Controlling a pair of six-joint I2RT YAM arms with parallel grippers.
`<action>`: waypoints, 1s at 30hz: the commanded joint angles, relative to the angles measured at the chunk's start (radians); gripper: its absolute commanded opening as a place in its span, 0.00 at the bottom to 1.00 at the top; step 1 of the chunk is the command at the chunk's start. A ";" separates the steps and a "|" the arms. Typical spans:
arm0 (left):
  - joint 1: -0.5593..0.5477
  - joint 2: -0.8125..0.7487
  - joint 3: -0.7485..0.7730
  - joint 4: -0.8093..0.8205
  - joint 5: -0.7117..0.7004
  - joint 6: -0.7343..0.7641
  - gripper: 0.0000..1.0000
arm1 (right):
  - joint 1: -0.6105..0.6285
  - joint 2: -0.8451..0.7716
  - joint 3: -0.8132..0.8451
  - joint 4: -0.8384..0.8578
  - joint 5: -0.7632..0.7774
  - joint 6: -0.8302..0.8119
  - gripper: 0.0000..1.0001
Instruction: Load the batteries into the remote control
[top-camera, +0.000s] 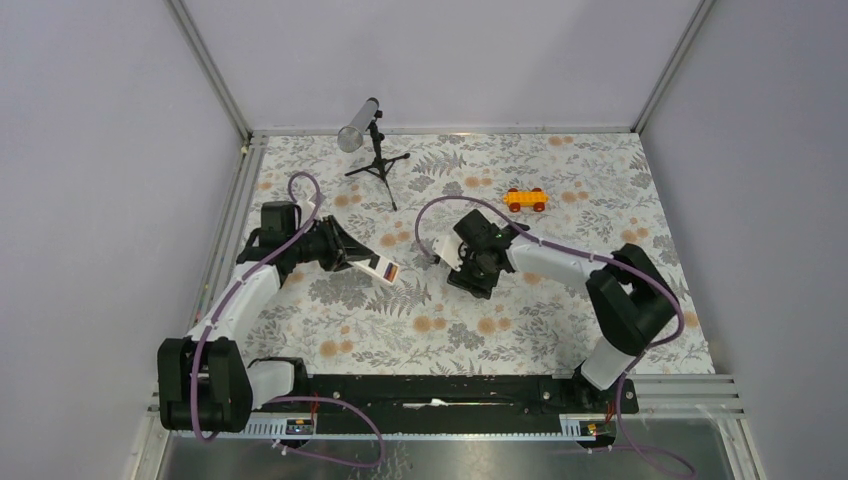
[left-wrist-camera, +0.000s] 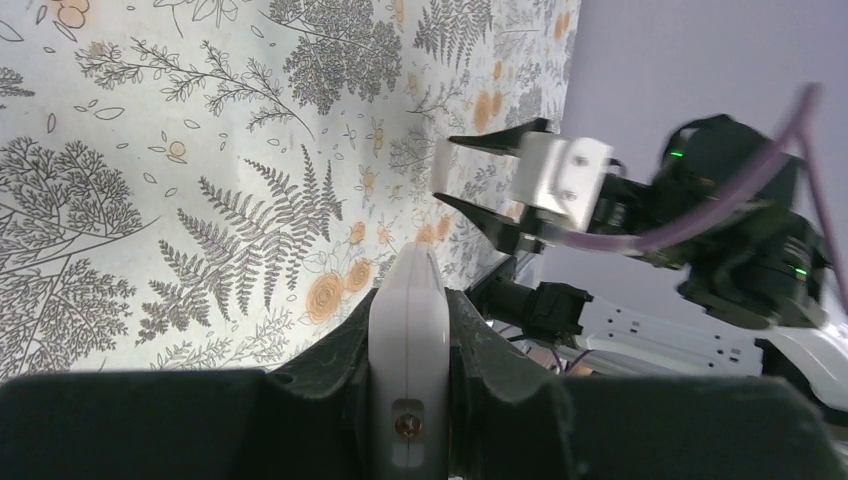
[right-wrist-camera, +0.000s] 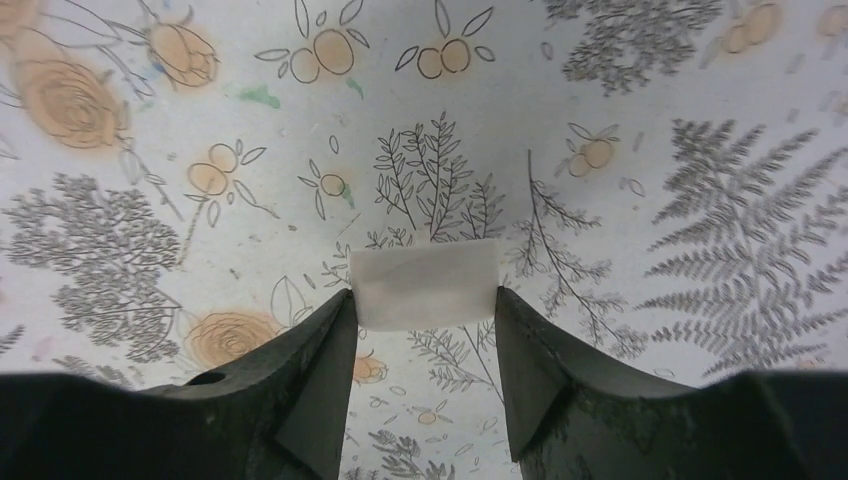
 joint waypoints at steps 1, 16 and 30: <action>-0.080 -0.018 -0.057 0.233 -0.094 -0.073 0.00 | -0.003 -0.139 -0.023 0.052 -0.085 0.104 0.49; -0.394 0.181 -0.141 0.820 -0.387 -0.271 0.00 | -0.001 -0.347 -0.106 0.170 -0.271 0.281 0.49; -0.496 0.240 -0.063 0.773 -0.428 -0.263 0.00 | 0.004 -0.282 -0.060 0.193 -0.246 0.327 0.49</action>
